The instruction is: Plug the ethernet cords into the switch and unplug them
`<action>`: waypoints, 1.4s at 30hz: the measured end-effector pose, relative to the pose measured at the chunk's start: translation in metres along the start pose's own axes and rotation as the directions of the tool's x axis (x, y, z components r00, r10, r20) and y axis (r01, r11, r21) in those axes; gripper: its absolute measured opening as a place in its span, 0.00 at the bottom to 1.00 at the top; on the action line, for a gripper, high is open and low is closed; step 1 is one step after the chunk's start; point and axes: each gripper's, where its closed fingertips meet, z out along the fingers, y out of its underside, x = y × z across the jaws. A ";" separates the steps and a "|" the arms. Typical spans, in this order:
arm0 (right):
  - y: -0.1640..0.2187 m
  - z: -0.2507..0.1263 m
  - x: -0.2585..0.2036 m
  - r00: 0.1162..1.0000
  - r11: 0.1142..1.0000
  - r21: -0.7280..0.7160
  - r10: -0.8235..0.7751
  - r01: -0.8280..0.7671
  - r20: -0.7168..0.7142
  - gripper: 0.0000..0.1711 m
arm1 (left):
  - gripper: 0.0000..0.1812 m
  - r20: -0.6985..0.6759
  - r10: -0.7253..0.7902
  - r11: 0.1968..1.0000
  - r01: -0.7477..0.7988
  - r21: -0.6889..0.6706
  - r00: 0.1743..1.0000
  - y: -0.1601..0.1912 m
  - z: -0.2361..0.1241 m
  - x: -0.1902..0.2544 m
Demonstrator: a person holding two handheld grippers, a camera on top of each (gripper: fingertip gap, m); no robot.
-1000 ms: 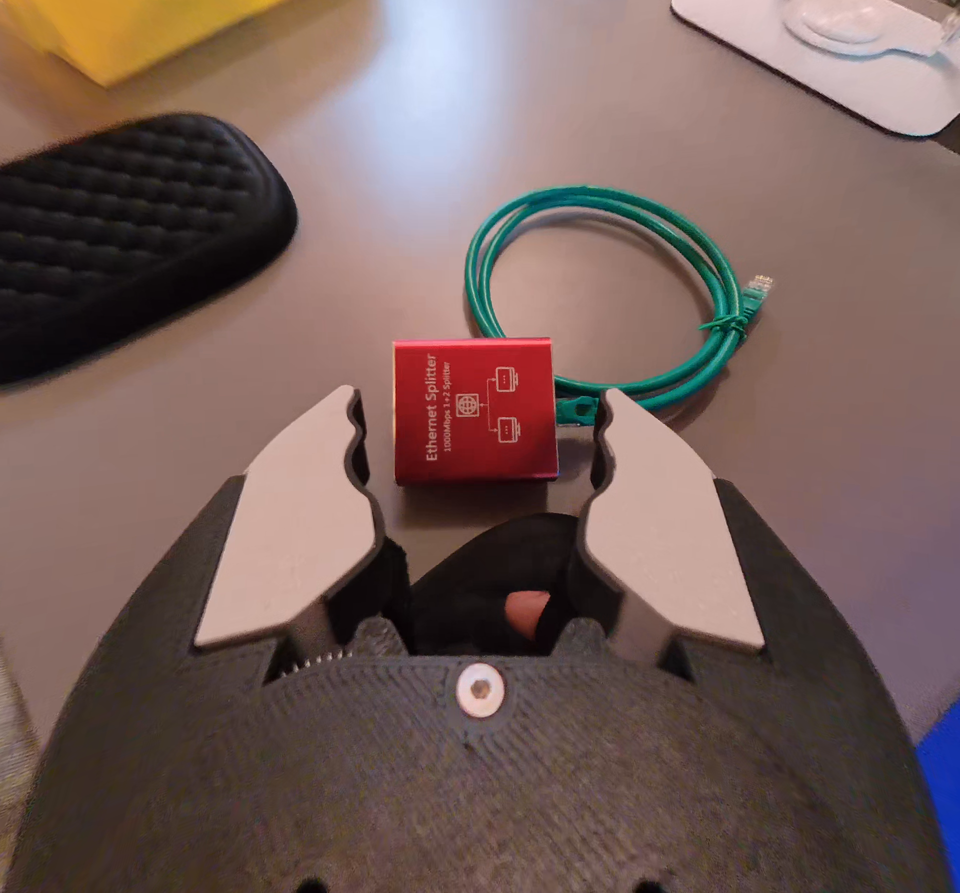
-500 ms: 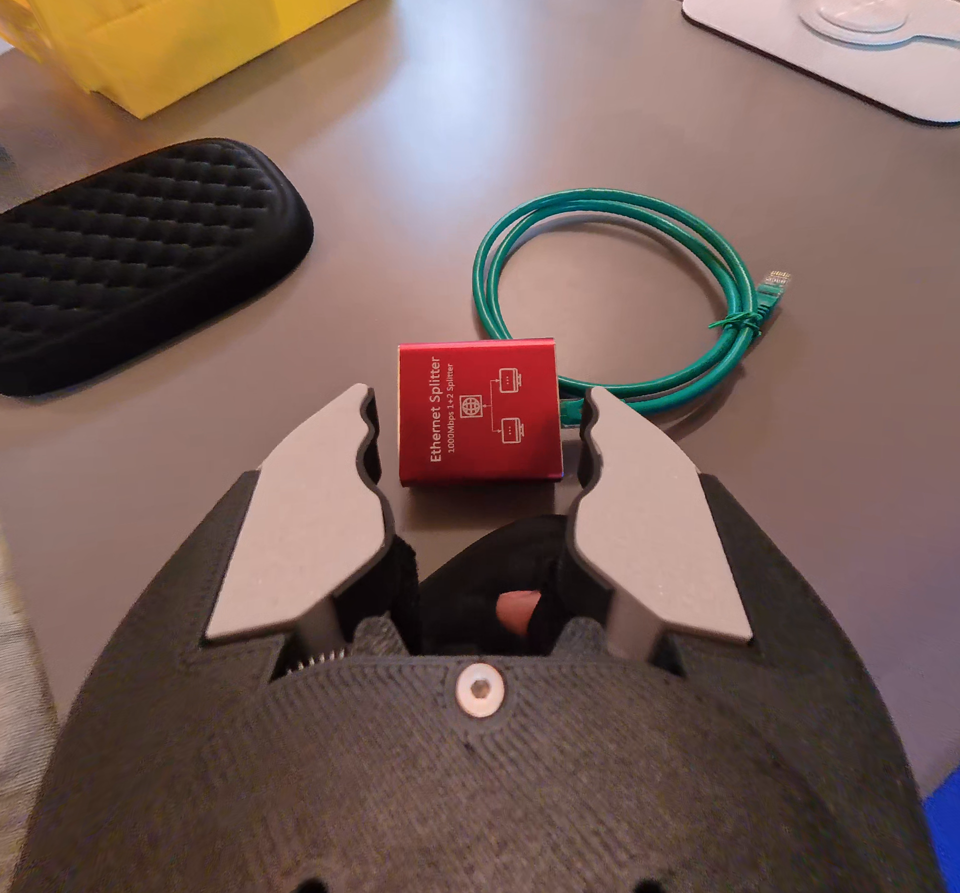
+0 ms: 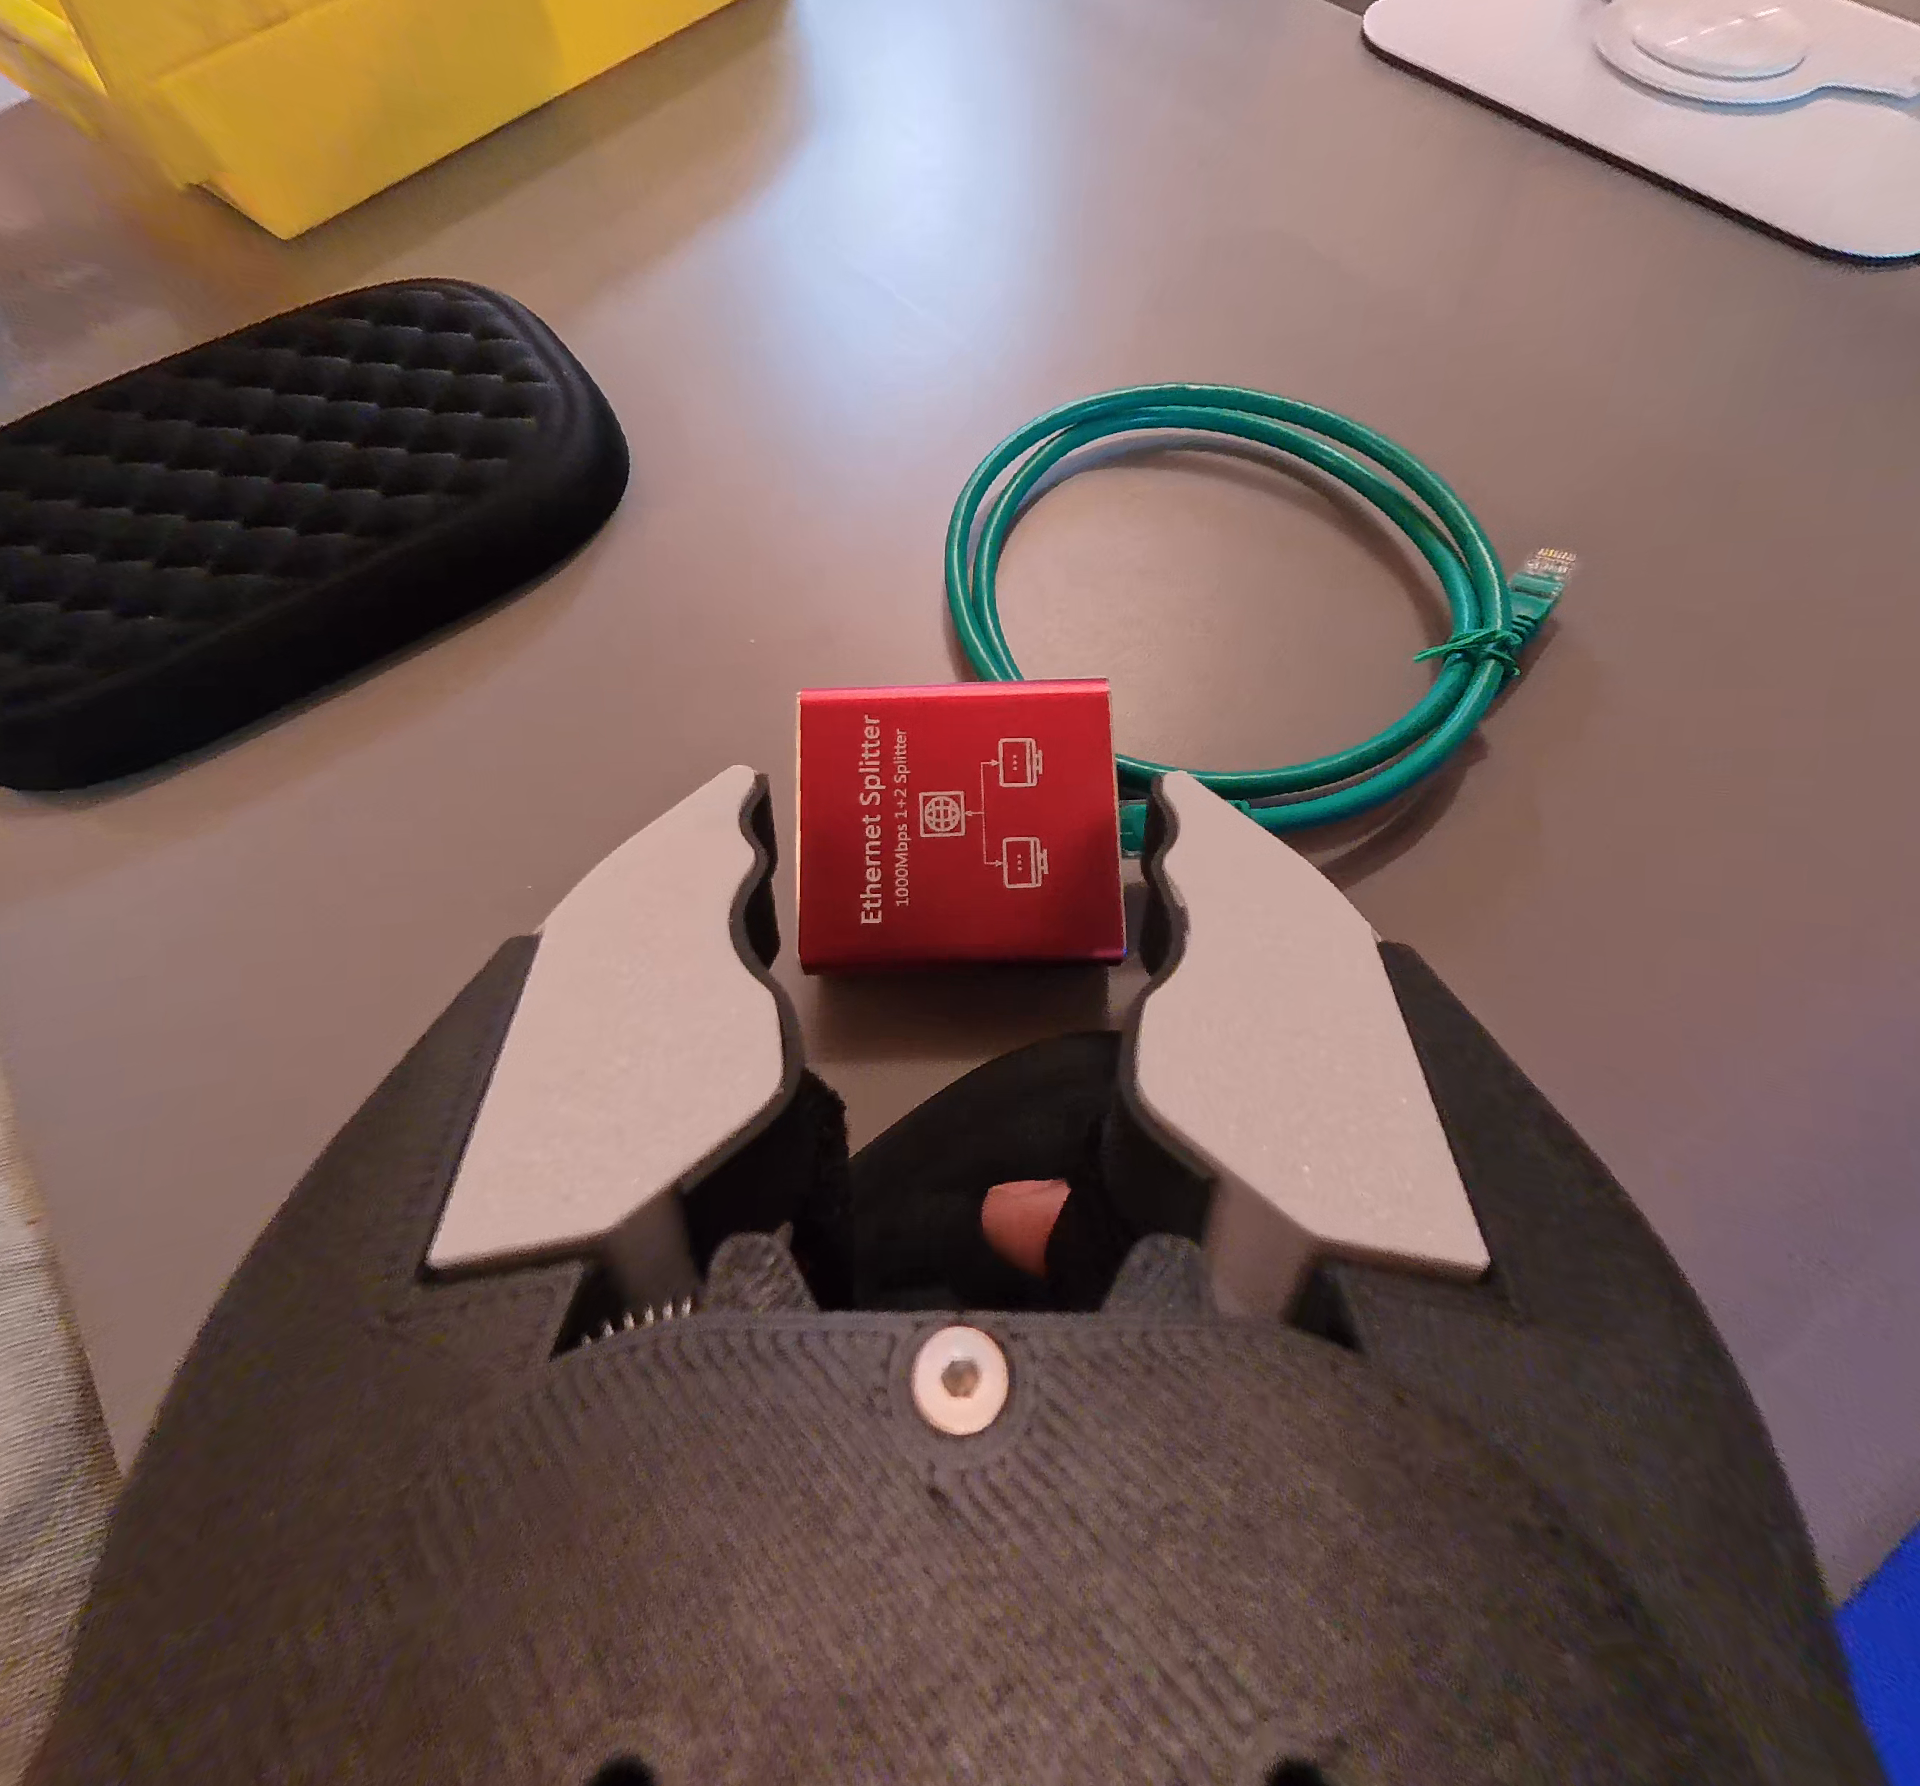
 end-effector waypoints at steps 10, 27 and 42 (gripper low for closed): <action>-0.059 -0.024 -0.038 0.968 0.906 0.347 -0.252 0.241 -0.014 0.38 | 0.03 -0.523 -0.115 0.563 0.489 0.666 0.845 -0.114 -0.138 0.080; -0.139 -0.100 -0.160 0.823 0.393 0.777 -0.502 0.492 -0.267 0.26 | 0.03 -0.975 -0.221 0.618 0.774 -0.140 0.000 -0.089 -0.116 0.309; -0.122 -0.096 -0.115 0.742 0.710 0.566 -0.091 -0.419 0.664 0.08 | 0.25 -0.759 0.323 0.828 0.220 0.516 0.565 -0.075 -0.113 0.282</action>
